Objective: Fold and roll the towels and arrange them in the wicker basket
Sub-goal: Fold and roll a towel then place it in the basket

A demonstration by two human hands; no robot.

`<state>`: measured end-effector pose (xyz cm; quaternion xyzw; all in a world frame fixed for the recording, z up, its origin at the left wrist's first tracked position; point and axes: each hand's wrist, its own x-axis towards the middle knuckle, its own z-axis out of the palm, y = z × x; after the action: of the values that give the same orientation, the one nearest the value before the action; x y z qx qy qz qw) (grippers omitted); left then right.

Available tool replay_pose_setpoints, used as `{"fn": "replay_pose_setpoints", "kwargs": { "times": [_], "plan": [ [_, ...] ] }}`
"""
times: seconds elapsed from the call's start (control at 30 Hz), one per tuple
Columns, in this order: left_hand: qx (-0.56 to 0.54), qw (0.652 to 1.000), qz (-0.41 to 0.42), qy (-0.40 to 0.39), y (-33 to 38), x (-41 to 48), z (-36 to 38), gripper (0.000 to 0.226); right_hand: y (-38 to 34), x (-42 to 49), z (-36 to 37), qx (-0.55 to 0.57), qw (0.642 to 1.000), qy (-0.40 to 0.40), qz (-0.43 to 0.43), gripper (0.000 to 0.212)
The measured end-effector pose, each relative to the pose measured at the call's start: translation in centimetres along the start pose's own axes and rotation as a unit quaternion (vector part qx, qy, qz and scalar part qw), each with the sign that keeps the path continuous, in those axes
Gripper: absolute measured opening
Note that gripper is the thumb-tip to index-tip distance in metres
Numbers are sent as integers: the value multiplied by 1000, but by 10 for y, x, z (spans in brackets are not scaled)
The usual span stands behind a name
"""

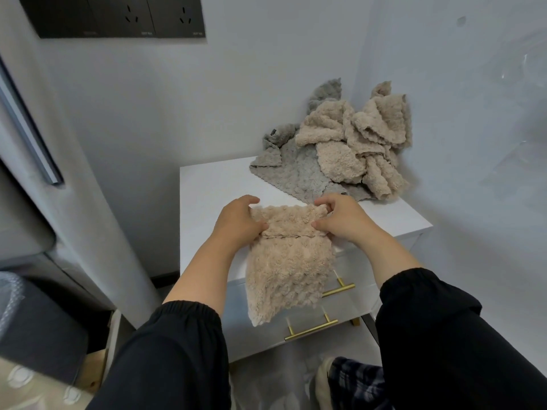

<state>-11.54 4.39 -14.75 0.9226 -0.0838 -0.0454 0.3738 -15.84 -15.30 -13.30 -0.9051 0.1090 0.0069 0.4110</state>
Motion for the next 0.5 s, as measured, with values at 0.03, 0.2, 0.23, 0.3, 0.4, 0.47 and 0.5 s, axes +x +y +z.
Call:
{"fn": "replay_pose_setpoints", "kwargs": {
  "times": [0.03, 0.2, 0.23, 0.3, 0.4, 0.47, 0.5],
  "plan": [
    [6, 1000, -1, 21, 1, 0, 0, 38, -1, 1, 0, 1, 1000, 1, 1, 53],
    [62, 988, 7, 138, 11, 0, -3, 17, -10, -1, 2, -5, 996, 81, -40, 28],
    [56, 986, 24, 152, 12, 0, -3, 18, -10, -1, 2, -7, 993, 107, -51, 26],
    [45, 982, 47, 177, 14, 0, -2, 20, -10, 0, 5, -18, 986, 150, -64, 26],
    [26, 979, 68, 192, 13, -4, -1, 22, -9, -2, 6, -22, 980, 178, -86, 22],
    [14, 977, 80, 195, 13, -7, 0, 22, -8, -3, 5, -23, 978, 183, -94, 21],
    [13, 977, 84, 193, 13, -8, 1, 21, -6, -4, 5, -22, 978, 183, -97, 21]
  ]
}}
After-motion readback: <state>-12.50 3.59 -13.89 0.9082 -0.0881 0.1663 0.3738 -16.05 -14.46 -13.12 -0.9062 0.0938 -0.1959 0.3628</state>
